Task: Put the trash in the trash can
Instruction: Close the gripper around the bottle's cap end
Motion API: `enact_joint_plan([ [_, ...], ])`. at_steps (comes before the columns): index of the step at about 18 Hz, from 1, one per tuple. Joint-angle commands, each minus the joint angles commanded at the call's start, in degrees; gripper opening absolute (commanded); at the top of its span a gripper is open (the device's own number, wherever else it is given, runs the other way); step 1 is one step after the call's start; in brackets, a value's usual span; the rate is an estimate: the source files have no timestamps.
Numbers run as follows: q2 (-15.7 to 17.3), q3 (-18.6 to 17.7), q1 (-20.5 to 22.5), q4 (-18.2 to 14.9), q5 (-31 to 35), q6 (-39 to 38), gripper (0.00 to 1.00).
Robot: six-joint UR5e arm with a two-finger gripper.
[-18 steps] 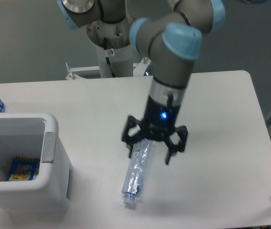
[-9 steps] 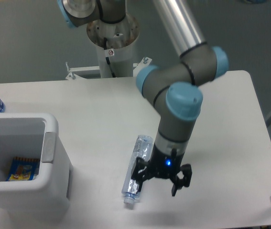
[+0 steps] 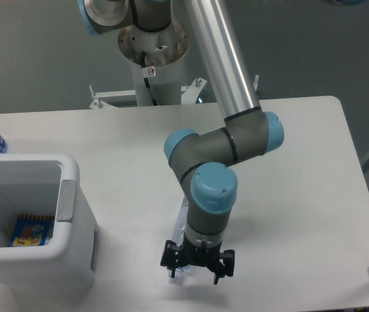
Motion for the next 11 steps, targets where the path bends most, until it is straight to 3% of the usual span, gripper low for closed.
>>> enact_joint_plan([
  [11, -1.0, -1.5, -1.5, 0.4, 3.2, 0.2, 0.99],
])
